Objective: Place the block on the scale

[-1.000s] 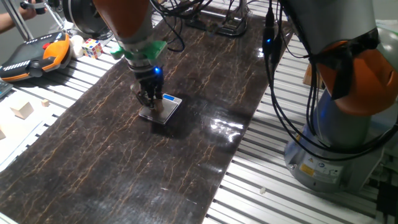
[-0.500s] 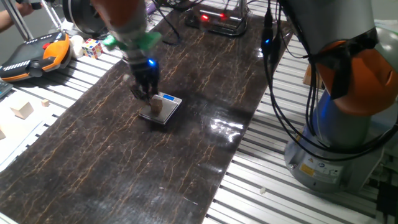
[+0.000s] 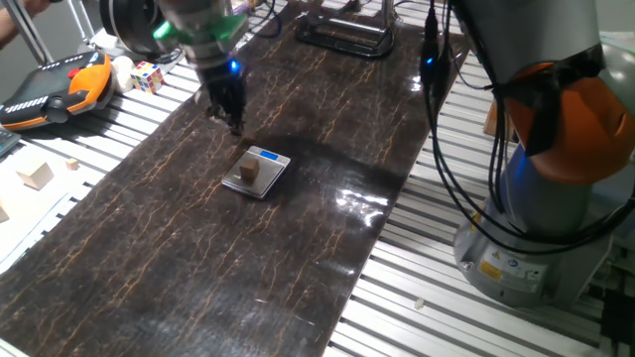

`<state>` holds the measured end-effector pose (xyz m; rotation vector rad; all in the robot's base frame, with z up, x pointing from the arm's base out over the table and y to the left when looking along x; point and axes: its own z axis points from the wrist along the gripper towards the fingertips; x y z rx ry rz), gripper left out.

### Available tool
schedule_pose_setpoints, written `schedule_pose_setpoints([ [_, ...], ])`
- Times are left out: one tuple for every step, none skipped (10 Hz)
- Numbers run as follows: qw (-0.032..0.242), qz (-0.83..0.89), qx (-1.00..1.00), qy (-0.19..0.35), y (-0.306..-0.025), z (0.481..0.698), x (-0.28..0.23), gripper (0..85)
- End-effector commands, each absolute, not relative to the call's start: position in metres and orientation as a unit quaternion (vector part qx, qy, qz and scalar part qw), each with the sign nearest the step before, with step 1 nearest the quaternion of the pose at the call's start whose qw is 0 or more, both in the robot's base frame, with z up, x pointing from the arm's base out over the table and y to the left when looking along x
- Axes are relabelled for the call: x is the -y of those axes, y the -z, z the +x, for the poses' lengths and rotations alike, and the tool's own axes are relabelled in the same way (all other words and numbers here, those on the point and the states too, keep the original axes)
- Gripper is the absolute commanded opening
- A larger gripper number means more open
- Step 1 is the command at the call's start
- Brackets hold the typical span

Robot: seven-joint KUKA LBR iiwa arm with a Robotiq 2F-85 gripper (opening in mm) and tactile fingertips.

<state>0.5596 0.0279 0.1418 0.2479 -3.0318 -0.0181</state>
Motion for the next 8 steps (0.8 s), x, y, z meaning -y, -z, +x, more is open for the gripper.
schedule_pose_setpoints([
  [0.043,0.083,0.996,0.004,-0.1448,0.555,-0.0278,2.0],
  [0.042,0.083,0.996,0.005,-0.147,0.5523,-0.0283,2.0],
  [0.042,0.083,0.996,0.006,-0.1475,0.5516,-0.0287,2.0],
  [0.042,0.083,0.996,0.006,-0.1465,0.5519,-0.0294,2.0],
  [0.037,0.082,0.996,0.006,-0.1461,0.5519,-0.0299,2.0],
  [0.032,0.082,0.996,0.006,-0.1459,0.5519,-0.0301,2.0],
  [0.027,0.082,0.996,0.005,-0.1454,0.552,-0.0309,2.0],
  [0.024,0.083,0.996,0.004,-0.145,0.5522,-0.0314,2.0],
])
